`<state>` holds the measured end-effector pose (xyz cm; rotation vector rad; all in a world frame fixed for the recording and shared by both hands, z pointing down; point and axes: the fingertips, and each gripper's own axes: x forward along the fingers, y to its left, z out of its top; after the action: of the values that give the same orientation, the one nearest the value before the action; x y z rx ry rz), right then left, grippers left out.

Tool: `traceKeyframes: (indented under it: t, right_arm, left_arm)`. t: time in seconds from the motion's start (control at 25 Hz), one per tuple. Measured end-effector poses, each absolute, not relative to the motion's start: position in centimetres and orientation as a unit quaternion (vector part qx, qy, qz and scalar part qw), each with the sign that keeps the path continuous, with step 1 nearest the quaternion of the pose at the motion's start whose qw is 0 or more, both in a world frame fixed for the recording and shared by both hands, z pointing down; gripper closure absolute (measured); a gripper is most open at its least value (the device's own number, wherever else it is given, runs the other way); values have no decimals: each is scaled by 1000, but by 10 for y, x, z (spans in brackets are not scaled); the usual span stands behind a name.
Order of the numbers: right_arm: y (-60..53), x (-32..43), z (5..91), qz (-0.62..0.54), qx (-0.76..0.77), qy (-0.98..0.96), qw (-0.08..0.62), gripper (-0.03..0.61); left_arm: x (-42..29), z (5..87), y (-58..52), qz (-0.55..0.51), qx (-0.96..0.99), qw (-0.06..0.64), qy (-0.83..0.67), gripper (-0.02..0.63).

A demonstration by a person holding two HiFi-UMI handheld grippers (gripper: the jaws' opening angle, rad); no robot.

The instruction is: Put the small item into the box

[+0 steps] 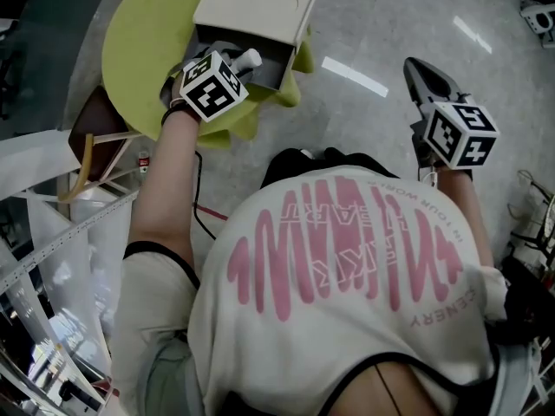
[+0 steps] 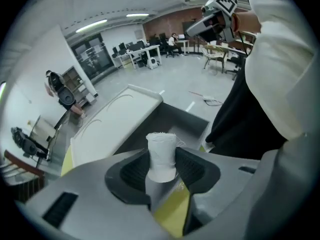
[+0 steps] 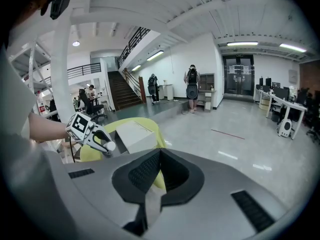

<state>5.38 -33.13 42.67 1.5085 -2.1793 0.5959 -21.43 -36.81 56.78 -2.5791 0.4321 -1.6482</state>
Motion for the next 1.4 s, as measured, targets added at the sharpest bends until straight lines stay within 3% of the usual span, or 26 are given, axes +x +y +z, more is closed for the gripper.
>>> traceKeyframes:
  t: [0.2, 0.76, 1.4]
  right_arm:
    - [-330, 67, 427, 216, 551, -777, 212, 572]
    - [-328, 92, 429, 255, 583, -751, 177, 572]
    - [-324, 117, 427, 251, 609, -734, 166, 572]
  left_arm:
    - [-209, 578, -374, -601, -791, 99, 64, 443]
    - [-207, 599, -373, -644, -751, 137, -44, 443]
    - [-212, 617, -371, -663, -734, 115, -90, 443]
